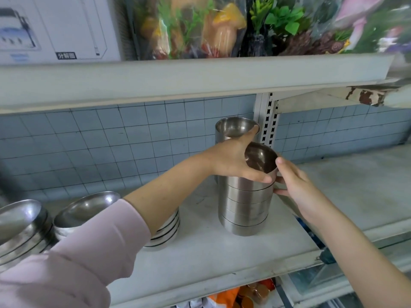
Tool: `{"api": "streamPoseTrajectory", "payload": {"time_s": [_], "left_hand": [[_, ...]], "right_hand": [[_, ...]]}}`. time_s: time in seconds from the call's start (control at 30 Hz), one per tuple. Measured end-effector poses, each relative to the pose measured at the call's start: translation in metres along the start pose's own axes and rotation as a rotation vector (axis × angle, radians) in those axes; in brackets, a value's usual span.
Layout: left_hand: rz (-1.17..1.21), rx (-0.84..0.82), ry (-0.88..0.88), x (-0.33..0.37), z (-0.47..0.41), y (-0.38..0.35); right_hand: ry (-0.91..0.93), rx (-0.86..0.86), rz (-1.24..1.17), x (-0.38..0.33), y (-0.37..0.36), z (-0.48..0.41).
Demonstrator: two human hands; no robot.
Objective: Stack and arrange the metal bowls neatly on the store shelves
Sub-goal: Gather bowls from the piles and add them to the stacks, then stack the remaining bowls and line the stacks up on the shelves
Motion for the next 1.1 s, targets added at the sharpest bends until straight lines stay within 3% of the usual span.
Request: {"api": "streamPoseTrajectory", "payload": {"time_s": [0.07, 0.23, 0.33, 0.43, 0.6, 0.8, 1.1], "left_hand": [[0.037, 0.013, -0.022, 0.000, 0.003, 0.003], [0.444, 0.361, 0.007, -0.034, 0.038, -0.025], [0.761, 0.319, 0.048, -0.054, 0.044, -0.067], [0.901, 0.284, 0.086, -0.064, 0.045, -0.090], [0.979, 0.170, 0.185, -0.085, 0.049, -0.126], [1.014, 0.240, 0.195, -0.091, 0.047, -0.132], [0.922, 0.202, 0.148, -0.024, -0.014, -0.168]], "right_hand": [[-0.004, 0.006, -0.022, 0.001, 0.000, 0.001], [-0.064, -0.021, -0.136, 0.012, -0.003, 0.005], [-0.112, -0.009, -0.205, 0.019, -0.007, 0.004], [-0.161, -0.009, -0.255, 0.030, -0.010, 0.004], [-0.309, -0.012, -0.306, 0.055, -0.016, 0.014], [-0.317, 0.029, -0.292, 0.061, -0.007, 0.011], [-0.249, 0.056, -0.278, 0.078, 0.092, -0.005]]}}
Point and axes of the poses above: each hand's wrist, its own z-axis away from the middle knuckle, its own y-axis out of the back of the hand, x = y × z, the point moved 4 cm from there along -z, towards the middle knuckle, and after that the axes turned 12 degrees about y, right-handed, at the moved point
